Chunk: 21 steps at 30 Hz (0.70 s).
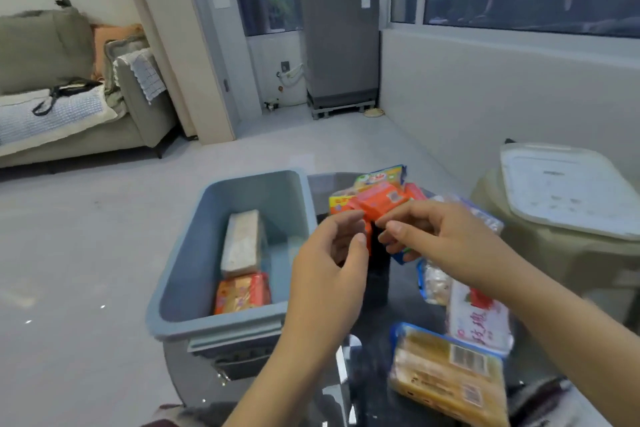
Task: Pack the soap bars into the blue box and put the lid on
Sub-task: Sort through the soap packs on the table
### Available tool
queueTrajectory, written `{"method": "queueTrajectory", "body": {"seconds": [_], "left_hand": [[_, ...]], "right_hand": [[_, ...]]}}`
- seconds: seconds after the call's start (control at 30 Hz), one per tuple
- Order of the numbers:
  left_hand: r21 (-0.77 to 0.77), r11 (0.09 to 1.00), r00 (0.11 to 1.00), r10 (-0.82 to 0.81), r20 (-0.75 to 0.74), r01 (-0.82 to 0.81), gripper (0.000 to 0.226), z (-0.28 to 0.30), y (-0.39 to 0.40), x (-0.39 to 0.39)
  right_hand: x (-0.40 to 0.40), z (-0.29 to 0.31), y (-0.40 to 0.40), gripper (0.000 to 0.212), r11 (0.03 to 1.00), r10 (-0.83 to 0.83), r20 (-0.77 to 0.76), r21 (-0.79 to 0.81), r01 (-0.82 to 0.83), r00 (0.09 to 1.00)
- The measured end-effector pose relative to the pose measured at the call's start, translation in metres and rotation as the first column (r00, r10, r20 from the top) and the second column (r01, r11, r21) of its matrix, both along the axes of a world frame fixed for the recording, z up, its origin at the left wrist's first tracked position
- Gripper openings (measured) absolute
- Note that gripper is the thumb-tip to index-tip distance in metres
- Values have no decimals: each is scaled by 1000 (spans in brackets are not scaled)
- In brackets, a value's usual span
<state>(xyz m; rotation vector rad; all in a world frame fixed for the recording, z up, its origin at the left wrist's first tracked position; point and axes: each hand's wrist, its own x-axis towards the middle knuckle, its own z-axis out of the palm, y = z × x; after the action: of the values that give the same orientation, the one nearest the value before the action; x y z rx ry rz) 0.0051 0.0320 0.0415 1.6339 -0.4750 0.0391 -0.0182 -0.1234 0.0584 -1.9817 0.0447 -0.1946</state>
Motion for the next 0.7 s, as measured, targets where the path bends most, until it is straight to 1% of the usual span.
{"method": "queueTrajectory", "body": {"seconds": [0.1,0.23,0.4,0.5,0.57,0.63,0.7], "left_hand": [[8,998,998,-66,-5,66,26,-10,-18,-7],[102,985,988,-130,-82,138,27,-36,-37,-19],[292,946,984,-97,-152,139,29,-76,-49,-27],[397,905,979,-81,-188,151,31,-98,-53,-29],[457,878,979,-54,-198,141,29,-109,-55,-27],[481,867,973,-24,-229,134,27,-117,-56,-22],[421,891,949,-31,-314,168,25,-121,-57,-15]], "right_hand": [[-16,-19,-19,13,999,-32,-52,-30,30,998],[-36,-47,-38,14,997,-55,-143,-60,47,988],[-53,-77,-47,16,984,-94,-210,-168,58,973],[-59,-88,-49,16,976,-93,-258,-217,37,962],[-60,-93,-51,18,958,-96,-292,-286,9,951],[-58,-96,-52,23,938,-89,-327,-345,-31,941],[-55,-98,-52,26,930,-86,-343,-364,-49,935]]}}
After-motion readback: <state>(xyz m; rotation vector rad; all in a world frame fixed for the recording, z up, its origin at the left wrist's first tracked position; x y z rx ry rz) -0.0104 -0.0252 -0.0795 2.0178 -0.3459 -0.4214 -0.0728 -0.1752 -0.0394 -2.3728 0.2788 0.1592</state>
